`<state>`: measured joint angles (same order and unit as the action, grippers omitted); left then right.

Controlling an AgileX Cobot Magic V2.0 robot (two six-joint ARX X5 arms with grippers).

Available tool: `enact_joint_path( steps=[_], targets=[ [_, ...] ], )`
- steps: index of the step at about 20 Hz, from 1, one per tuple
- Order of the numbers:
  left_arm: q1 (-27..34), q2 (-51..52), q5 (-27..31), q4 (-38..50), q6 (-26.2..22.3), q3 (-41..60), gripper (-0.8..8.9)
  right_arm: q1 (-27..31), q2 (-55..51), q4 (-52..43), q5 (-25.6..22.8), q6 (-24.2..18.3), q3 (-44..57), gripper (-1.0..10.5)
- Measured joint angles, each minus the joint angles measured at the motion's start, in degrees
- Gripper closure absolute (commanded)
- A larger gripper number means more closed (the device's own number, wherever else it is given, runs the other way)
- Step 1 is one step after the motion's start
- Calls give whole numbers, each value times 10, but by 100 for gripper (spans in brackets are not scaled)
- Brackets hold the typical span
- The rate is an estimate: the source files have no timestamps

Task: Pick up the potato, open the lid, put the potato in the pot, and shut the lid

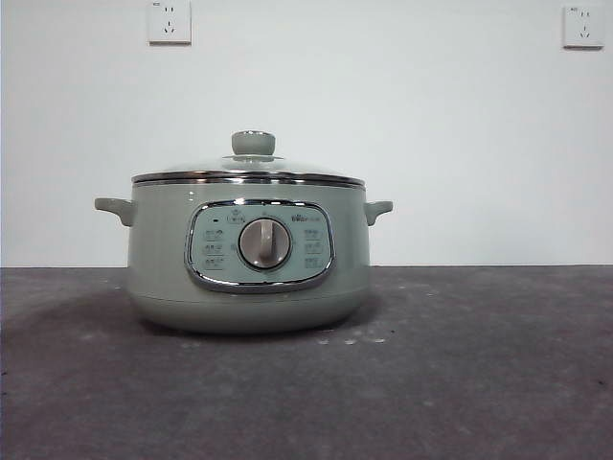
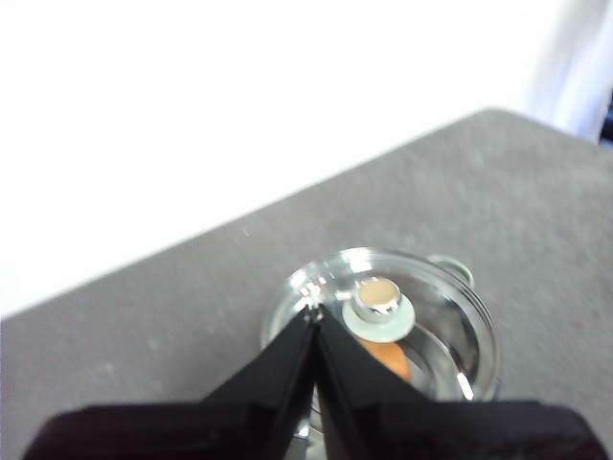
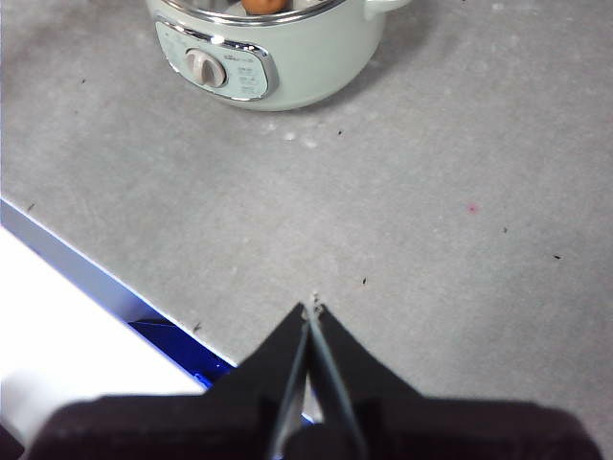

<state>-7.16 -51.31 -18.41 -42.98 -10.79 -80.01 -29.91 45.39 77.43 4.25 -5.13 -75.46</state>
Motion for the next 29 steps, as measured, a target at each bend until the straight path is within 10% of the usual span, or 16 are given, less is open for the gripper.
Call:
enact_joint_path(
  steps=[13,29],
  targets=[
    [101,371,18,324,14,641,816,0,22,0,0,0,0,946],
    [101,509,77,337,60,790,816,0,75,0,-1,0,0,946]
  ],
)
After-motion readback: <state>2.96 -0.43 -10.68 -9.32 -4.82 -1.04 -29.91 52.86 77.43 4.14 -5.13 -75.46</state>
